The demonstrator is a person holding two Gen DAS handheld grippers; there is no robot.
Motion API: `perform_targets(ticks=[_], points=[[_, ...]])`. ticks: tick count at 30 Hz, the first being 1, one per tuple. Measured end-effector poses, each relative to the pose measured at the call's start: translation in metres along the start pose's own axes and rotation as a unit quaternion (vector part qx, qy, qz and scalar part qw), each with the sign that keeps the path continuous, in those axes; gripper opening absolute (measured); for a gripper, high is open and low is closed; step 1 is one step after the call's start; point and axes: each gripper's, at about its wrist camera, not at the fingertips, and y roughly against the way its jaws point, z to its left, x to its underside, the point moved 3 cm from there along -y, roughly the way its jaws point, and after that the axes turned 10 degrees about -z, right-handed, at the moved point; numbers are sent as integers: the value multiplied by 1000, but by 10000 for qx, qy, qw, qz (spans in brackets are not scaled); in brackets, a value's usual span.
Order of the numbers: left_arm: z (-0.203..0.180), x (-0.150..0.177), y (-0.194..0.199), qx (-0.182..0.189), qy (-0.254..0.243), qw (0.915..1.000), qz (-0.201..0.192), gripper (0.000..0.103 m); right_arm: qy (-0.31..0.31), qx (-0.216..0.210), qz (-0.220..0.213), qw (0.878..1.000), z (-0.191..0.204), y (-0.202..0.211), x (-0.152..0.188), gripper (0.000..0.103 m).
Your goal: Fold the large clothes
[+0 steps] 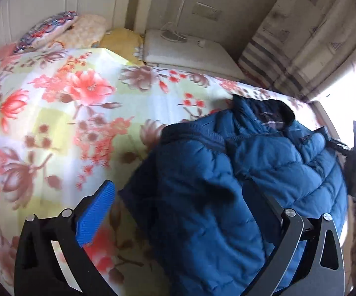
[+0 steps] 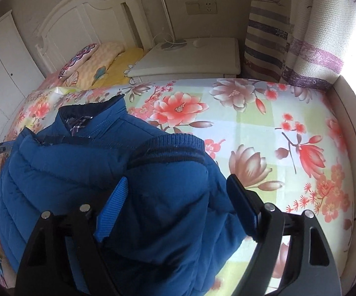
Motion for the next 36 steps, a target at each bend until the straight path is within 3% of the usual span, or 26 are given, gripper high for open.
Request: perform_targets(ticks=[5,8,9,10,11,12,14,17,21,23,25,26,28,29,32,36], points=[[-14,-13,-20,-27,-180,9998,53,99,-60,-95,-73,9999,-1,-6,2,81],[-20,-13,-42,-198,-370,9985,363,99,-85,-117,-86,9999,-2,-6,3,80],[-20,-13,-44,-196,-402,9985,310,84,-41,-114,-134,9998,-1,-5,3,57],[-22,-14,-41,-173,-418,9989,88,69,79,-157,-251,9995,3,0,2,42],[-23,-15,-36,-285,-444,9986,-68,45,305,-36,-471,9984,10,10,1,25],[-26,-16,-23,-443,-510,9972,-308,25,435,-6,-638,9970,18,23,1,18],[-36,-13,6,-431,-640,9947,-686,20,602,-54,-1197,9910,40,66,1,17],[-56,-8,49,-446,-905,9893,-1052,19,770,-63,-1527,9853,64,117,5,16],[-67,-49,60,-404,-922,9888,-1105,19,483,202,-1813,9820,56,147,-29,16],[-66,-77,36,-542,-859,9908,-898,19,208,298,-1794,9831,44,132,-53,16],[-58,-93,-1,-801,-819,9911,-680,20,87,577,-1459,9876,32,88,-68,16],[-51,-95,-31,-929,-750,9920,-417,20,-16,675,-1172,9908,25,61,-69,16],[-36,-82,-80,-1061,-597,9925,83,20,-223,1068,-174,9939,3,-15,-46,17],[-30,-67,-104,-1177,-624,9908,253,24,-477,997,101,9938,-8,-42,-27,21],[-22,-58,-105,-1207,-491,9914,-152,26,-1016,664,-325,9921,-23,-38,-19,22],[-22,-58,-97,-1312,-532,9888,-463,26,-950,723,-492,9916,-22,-32,-20,20]])
